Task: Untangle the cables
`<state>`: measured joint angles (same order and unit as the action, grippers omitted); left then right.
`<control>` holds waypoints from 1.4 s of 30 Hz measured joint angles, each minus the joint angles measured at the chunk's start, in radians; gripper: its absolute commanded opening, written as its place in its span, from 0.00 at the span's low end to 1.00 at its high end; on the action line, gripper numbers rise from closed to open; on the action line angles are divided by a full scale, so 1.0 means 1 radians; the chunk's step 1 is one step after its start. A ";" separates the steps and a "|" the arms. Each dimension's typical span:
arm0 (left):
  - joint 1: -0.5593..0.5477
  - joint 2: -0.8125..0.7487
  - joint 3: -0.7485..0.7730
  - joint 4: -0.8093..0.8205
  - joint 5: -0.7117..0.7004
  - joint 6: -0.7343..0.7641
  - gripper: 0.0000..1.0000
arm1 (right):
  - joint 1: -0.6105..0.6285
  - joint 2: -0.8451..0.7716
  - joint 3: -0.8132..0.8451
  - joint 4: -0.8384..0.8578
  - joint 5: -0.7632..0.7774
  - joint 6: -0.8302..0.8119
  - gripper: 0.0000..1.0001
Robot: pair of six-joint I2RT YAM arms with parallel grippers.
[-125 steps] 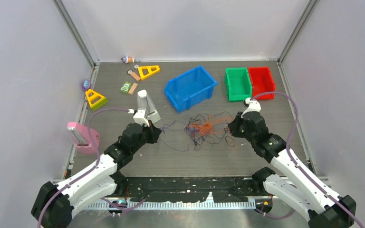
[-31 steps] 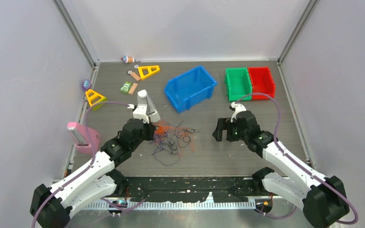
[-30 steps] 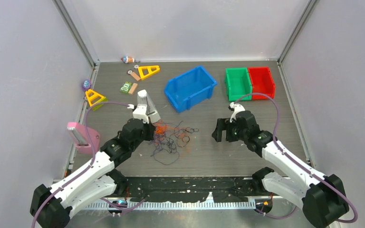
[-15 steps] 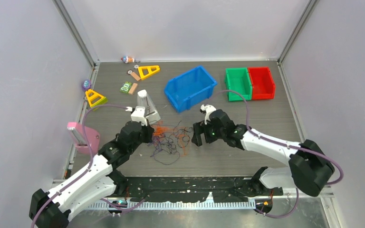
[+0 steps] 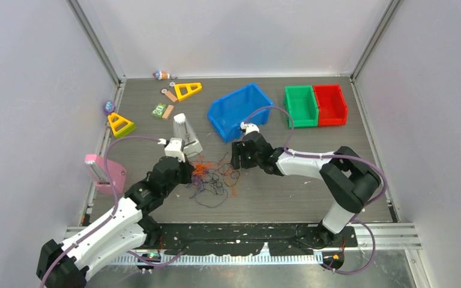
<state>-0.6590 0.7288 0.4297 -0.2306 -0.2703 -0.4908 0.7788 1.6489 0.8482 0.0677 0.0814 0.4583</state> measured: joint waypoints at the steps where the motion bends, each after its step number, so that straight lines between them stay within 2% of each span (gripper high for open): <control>1: 0.000 -0.001 0.000 -0.002 -0.003 0.000 0.00 | 0.003 0.015 0.006 0.002 0.001 0.006 0.34; 2: 0.000 -0.001 0.000 -0.004 -0.006 0.000 0.00 | 0.005 0.021 0.006 0.003 0.002 0.005 0.17; 4: 0.000 -0.003 0.000 -0.015 -0.021 0.000 0.00 | 0.006 0.020 0.001 0.005 0.014 0.018 0.07; 5: 0.000 -0.006 0.000 -0.024 -0.033 -0.001 0.00 | 0.006 0.013 -0.005 0.006 0.027 0.025 0.06; 10: 0.000 -0.049 0.000 -0.105 -0.145 -0.033 0.00 | -0.049 -0.136 -0.097 -0.026 0.122 0.050 0.05; 14: 0.010 -0.107 0.002 -0.198 -0.279 -0.093 0.00 | -0.208 -0.394 -0.208 -0.087 0.228 0.064 0.05; 17: 0.025 -0.165 0.002 -0.258 -0.363 -0.132 0.00 | -0.348 -0.654 -0.287 -0.159 0.344 0.063 0.05; 20: 0.033 -0.214 0.002 -0.296 -0.415 -0.163 0.00 | -0.414 -0.805 -0.311 -0.222 0.420 0.059 0.05; 24: 0.036 -0.243 0.002 -0.312 -0.440 -0.185 0.00 | -0.432 -0.993 -0.317 -0.303 0.503 0.058 0.05; 29: 0.038 -0.221 0.002 -0.341 -0.452 -0.192 0.00 | -0.434 -1.084 -0.294 -0.374 0.575 0.045 0.05; 34: 0.038 -0.185 0.006 -0.325 -0.376 -0.138 0.02 | -0.434 -1.082 -0.245 -0.412 0.467 -0.014 0.05; 35: 0.038 -0.174 0.008 -0.320 -0.353 -0.126 0.11 | -0.434 -1.080 -0.230 -0.418 0.424 -0.028 0.05; 36: 0.038 -0.161 0.013 -0.314 -0.326 -0.110 0.27 | -0.434 -1.079 -0.216 -0.423 0.383 -0.040 0.05; 38: 0.038 -0.145 0.026 -0.301 -0.267 -0.074 0.66 | -0.434 -1.079 -0.189 -0.433 0.306 -0.059 0.05; 39: 0.038 -0.141 0.033 -0.289 -0.235 -0.051 0.79 | -0.434 -1.076 -0.172 -0.441 0.261 -0.069 0.05; 40: 0.038 -0.138 0.038 -0.275 -0.201 -0.034 0.89 | -0.434 -1.073 -0.159 -0.448 0.225 -0.078 0.05; 42: 0.038 -0.136 0.042 -0.230 -0.124 -0.002 0.99 | -0.434 -1.065 -0.129 -0.462 0.155 -0.095 0.05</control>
<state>-0.6212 0.5930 0.4717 -0.4610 -0.3943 -0.4927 0.3447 0.5835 0.7189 -0.3939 0.2363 0.3637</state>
